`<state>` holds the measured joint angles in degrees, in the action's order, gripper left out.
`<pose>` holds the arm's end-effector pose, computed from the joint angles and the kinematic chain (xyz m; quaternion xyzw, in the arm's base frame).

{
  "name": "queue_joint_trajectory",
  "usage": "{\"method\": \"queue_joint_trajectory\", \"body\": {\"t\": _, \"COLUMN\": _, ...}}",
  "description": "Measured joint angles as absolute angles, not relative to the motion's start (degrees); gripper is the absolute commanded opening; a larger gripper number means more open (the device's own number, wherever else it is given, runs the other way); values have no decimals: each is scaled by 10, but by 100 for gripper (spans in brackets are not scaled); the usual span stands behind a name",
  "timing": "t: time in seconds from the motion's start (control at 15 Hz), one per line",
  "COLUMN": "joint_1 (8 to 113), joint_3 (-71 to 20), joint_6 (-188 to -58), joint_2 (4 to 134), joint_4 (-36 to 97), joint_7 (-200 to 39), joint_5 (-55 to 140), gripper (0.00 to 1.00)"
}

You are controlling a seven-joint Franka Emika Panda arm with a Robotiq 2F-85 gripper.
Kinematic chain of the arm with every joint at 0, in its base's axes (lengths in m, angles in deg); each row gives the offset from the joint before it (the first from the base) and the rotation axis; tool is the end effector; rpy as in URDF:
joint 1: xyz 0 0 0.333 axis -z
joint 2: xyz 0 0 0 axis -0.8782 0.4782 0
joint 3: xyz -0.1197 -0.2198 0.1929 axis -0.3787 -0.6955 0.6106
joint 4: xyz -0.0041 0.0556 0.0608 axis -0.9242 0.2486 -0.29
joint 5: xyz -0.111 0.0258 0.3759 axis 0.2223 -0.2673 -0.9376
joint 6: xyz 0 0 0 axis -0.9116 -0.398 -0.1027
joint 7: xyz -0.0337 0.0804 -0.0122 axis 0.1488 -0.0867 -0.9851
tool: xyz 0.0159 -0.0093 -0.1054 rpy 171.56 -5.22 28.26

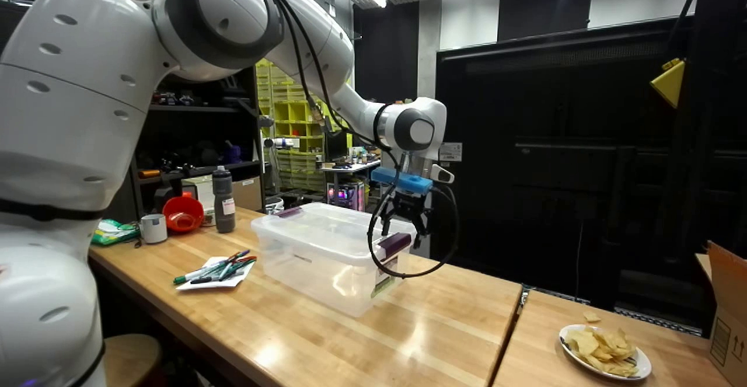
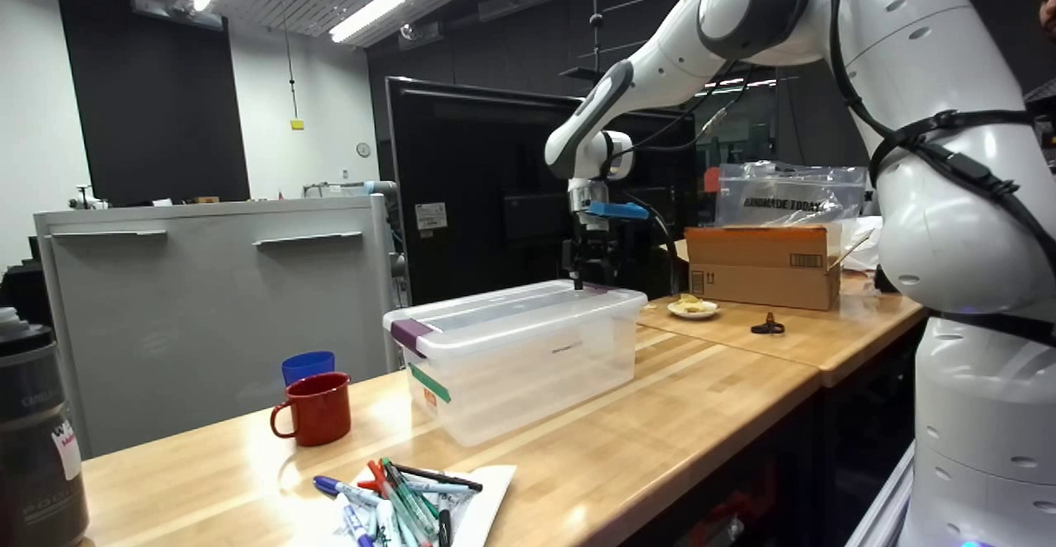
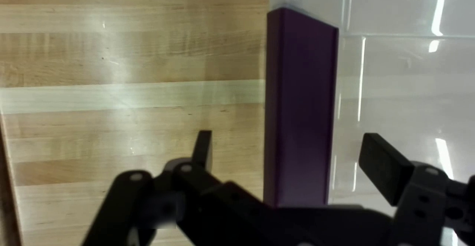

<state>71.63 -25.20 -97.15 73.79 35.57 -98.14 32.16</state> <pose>0.6204 -0.1407 0.3634 -0.9945 0.0334 0.0756 0.0647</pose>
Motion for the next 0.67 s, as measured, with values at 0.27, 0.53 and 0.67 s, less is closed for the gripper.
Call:
{"method": "queue_joint_trajectory", "body": {"t": 0.27, "joint_1": 717, "joint_3": -252, "joint_6": -973, "joint_2": 740, "joint_4": 354, "joint_7": -983, "joint_5": 319, "gripper": 63}}
{"method": "queue_joint_trajectory", "body": {"t": 0.53, "joint_1": 717, "joint_3": -251, "joint_6": -972, "joint_2": 737, "joint_4": 348, "joint_7": -990, "joint_5": 308, "gripper": 31}}
{"method": "queue_joint_trajectory", "body": {"t": 0.67, "joint_1": 718, "joint_3": -251, "joint_6": -973, "joint_2": 736, "joint_4": 346, "joint_7": -996, "joint_5": 307, "gripper": 16}}
